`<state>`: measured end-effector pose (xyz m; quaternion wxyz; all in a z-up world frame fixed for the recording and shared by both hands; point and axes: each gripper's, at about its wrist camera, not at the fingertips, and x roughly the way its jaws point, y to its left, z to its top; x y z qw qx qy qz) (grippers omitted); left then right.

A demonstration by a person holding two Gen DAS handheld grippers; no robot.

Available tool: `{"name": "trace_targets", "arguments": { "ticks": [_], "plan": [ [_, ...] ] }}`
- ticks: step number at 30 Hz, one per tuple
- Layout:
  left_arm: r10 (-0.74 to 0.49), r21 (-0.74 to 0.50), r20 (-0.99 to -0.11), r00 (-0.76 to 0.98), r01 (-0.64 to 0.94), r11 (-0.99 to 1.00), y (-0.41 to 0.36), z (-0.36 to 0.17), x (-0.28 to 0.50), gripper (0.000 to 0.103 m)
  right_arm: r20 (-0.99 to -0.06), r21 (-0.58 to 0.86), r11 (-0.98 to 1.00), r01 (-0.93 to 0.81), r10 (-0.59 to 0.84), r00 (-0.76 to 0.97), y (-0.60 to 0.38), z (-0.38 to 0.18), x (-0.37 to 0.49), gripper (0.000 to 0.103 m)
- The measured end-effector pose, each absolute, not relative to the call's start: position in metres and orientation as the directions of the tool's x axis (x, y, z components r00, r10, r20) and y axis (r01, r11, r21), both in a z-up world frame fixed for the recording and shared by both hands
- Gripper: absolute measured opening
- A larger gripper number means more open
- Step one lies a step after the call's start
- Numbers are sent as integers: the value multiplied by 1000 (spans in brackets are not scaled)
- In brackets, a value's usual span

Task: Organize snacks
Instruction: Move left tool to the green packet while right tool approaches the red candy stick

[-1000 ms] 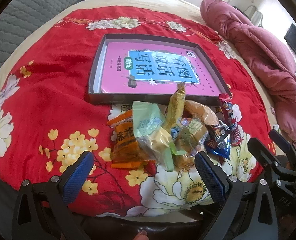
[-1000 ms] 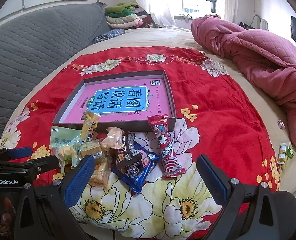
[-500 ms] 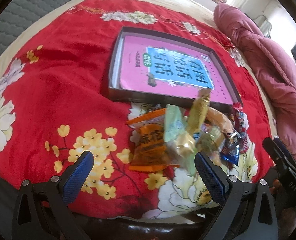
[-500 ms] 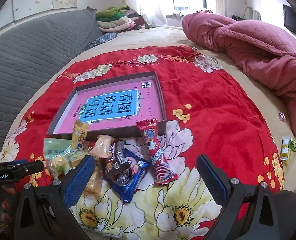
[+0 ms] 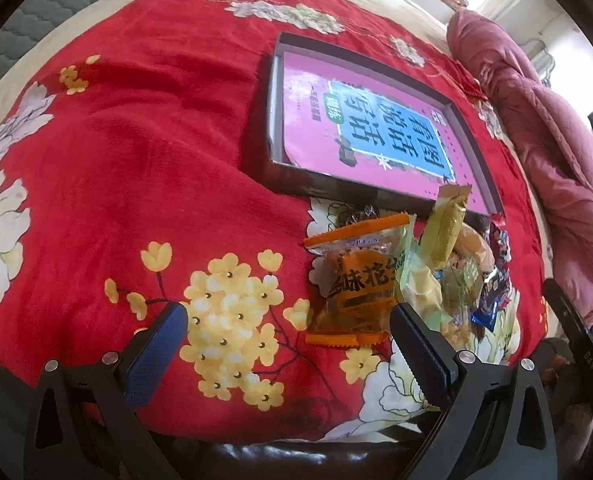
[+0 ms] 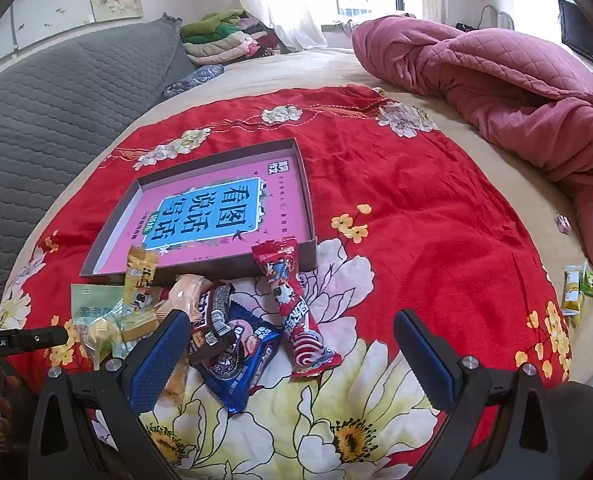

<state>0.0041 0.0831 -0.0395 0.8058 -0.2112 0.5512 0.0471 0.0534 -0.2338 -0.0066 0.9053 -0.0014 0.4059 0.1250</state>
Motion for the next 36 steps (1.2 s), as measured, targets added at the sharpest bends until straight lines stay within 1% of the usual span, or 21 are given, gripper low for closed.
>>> {"name": "trace_targets", "arguments": {
  "ticks": [14,20,25,30,31,33,36],
  "plan": [
    [-203,-309,-905,374,-250,918,67,-51,14,100,-778,90,970,-224,209,592,-234,-25,76,102],
    [-220,-330,-888,405,-228,916,63,-42,15,100,-785,89,969,-232,212,583,-232,-28,79,102],
    [-246,-354,-862,444,-178,918,52,-30,26,100,-786,86,969,-233,209,582,-232,-29,81,102],
    [-245,-310,-857,453,-75,948,30,-20,31,99,-784,83,968,-236,210,584,-233,-30,90,102],
    [-243,-295,-858,452,-47,954,25,-19,32,99,-784,85,968,-234,210,584,-233,-30,91,102],
    [-242,-274,-860,449,-7,962,16,-18,33,93,-789,92,968,-234,214,577,-234,-32,94,102],
    [-231,-245,-870,436,26,969,10,-19,35,80,-794,92,967,-236,214,570,-234,-35,98,102]
  ]
}}
